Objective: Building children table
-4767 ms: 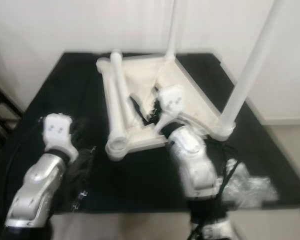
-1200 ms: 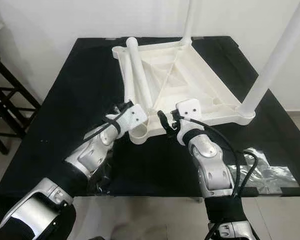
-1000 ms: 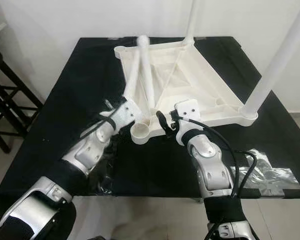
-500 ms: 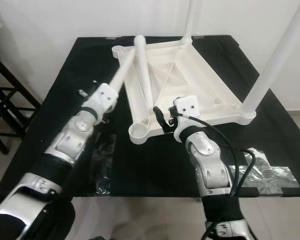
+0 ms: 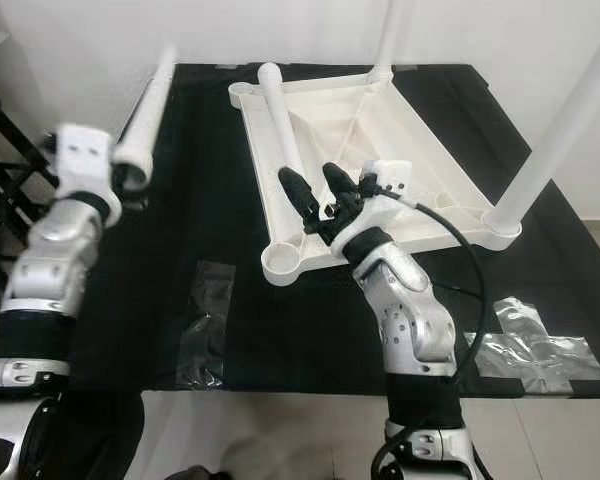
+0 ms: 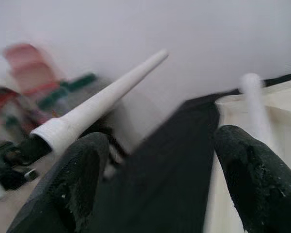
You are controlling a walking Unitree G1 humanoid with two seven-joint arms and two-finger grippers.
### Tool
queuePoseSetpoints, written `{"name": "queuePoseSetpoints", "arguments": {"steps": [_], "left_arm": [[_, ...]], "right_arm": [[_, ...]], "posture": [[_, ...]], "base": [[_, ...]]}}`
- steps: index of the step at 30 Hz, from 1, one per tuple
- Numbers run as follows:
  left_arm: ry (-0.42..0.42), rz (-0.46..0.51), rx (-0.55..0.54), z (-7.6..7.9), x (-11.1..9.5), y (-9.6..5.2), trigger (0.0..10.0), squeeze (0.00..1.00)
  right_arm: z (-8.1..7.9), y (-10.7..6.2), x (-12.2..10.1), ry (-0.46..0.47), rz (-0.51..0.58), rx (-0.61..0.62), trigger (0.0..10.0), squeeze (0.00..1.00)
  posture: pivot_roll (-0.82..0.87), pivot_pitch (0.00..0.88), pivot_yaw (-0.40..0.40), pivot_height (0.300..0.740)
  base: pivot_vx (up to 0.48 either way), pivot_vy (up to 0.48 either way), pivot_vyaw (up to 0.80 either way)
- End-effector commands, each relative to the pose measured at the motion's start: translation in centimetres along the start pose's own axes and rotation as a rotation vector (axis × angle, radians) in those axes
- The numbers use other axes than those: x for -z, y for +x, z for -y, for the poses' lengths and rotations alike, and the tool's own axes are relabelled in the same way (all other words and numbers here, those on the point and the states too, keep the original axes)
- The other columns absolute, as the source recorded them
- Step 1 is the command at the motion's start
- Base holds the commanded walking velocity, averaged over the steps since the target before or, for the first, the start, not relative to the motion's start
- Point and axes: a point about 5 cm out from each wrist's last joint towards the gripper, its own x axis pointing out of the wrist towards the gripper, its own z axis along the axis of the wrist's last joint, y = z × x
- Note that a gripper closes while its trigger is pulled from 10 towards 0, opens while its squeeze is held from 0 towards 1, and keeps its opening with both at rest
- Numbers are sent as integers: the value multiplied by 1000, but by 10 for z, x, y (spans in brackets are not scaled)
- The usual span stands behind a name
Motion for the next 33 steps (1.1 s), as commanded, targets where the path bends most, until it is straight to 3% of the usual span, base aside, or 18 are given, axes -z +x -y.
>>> {"name": "queuePoseSetpoints", "arguments": {"steps": [1,3,7,8,10,11,14,15,16,21,28,33], "left_arm": [[-253,158,150,11,-30,-4,0,0],[-291,167,174,13,-33,-5,0,0],[-493,189,340,28,-34,-16,0,0],[-538,181,387,33,-30,-21,0,0],[-569,175,417,36,-27,-24,0,0],[-614,166,474,42,-23,-30,0,0],[-649,159,540,48,-21,-37,0,0],[-690,157,643,58,-20,-48,0,0],[-705,153,704,64,-19,-54,0,0],[-782,143,853,73,-22,-70,0,0],[-793,125,940,80,-21,-80,0,0],[-781,57,1097,90,-16,-98,0,0]], "right_arm": [[-15,5,-1,137,21,-113,10000,0],[-17,6,-2,164,27,-133,10000,0],[-29,9,-4,247,51,-237,10000,0],[-35,9,-7,289,76,-289,10000,937],[-38,9,-9,321,94,-326,10000,937],[-42,9,-13,331,107,-358,10000,1000],[-43,9,-16,352,118,-370,10000,1000],[-44,9,-21,384,130,-385,10000,247],[-45,9,-24,400,139,-397,10000,0],[-46,9,-27,438,144,-417,10000,0],[-48,10,-28,463,140,-429,10000,0],[-59,10,-31,499,145,-505,10000,0]], "posture": [[47,94,1,740],[48,93,0,740],[50,88,-1,740],[52,86,-4,740],[53,86,-6,740],[54,85,-6,740],[49,85,-7,740],[51,86,-9,740],[52,86,-8,740],[52,87,-8,740],[51,87,-8,740],[52,88,-6,740]], "base": [[0,0,0],[0,0,0],[0,0,0],[0,0,0],[0,0,0],[0,0,0],[0,0,0],[0,0,0],[0,0,0],[0,0,0],[0,0,0],[0,0,0]]}}
